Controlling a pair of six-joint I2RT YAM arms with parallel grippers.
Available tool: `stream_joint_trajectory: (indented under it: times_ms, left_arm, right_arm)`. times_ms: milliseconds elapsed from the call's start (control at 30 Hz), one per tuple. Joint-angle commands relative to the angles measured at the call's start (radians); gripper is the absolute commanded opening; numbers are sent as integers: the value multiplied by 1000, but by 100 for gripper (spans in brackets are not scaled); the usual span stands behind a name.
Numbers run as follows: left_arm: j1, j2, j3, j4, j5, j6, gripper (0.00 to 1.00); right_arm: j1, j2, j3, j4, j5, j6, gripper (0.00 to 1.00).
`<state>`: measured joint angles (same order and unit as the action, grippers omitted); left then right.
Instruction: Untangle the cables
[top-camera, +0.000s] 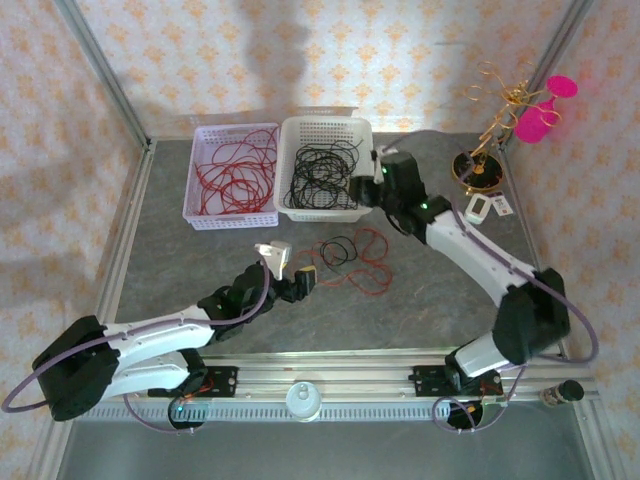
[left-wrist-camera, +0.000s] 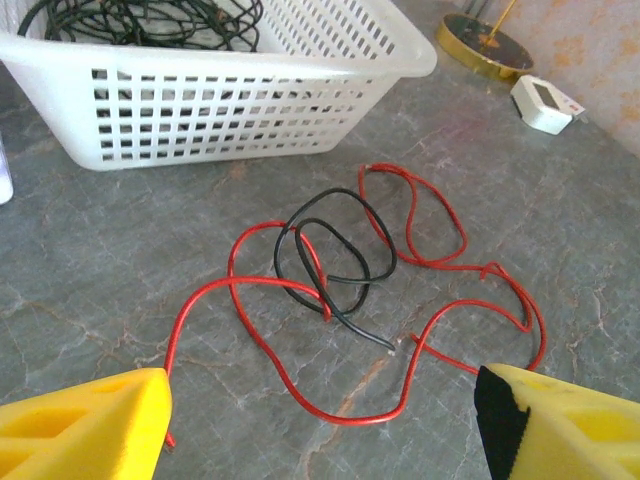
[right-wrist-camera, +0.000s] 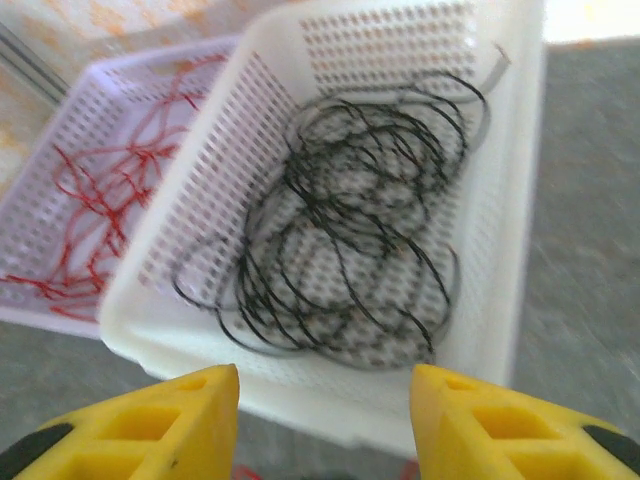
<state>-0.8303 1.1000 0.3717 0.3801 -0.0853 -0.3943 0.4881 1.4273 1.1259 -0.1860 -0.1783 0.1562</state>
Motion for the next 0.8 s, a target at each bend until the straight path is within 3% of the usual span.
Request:
stream_joint_trajectory:
  times_ms: [0, 167, 233, 367, 500, 767]
  left_arm:
    - [13, 14, 60, -109, 20, -24, 81]
    - [103, 86, 193, -331, 119, -25, 78]
    - [109, 123, 263, -450, 166, 65, 78]
    - [119, 215, 378, -628, 156, 199, 79]
    - [132, 349, 494, -787, 135, 339, 80]
    - [235, 471, 601, -839, 111, 420, 85]
  right_arm:
    - [-2, -121, -173, 20, 87, 51, 48]
    - [-2, -239, -375, 63, -59, 108, 47]
    - [-2, -264, -421, 59, -79, 100, 47]
    - [-1, -300, -467, 71, -30, 87, 48]
    - [-2, -291, -469, 99, -70, 58, 48]
    - [-2, -308, -518, 144, -110, 48, 48]
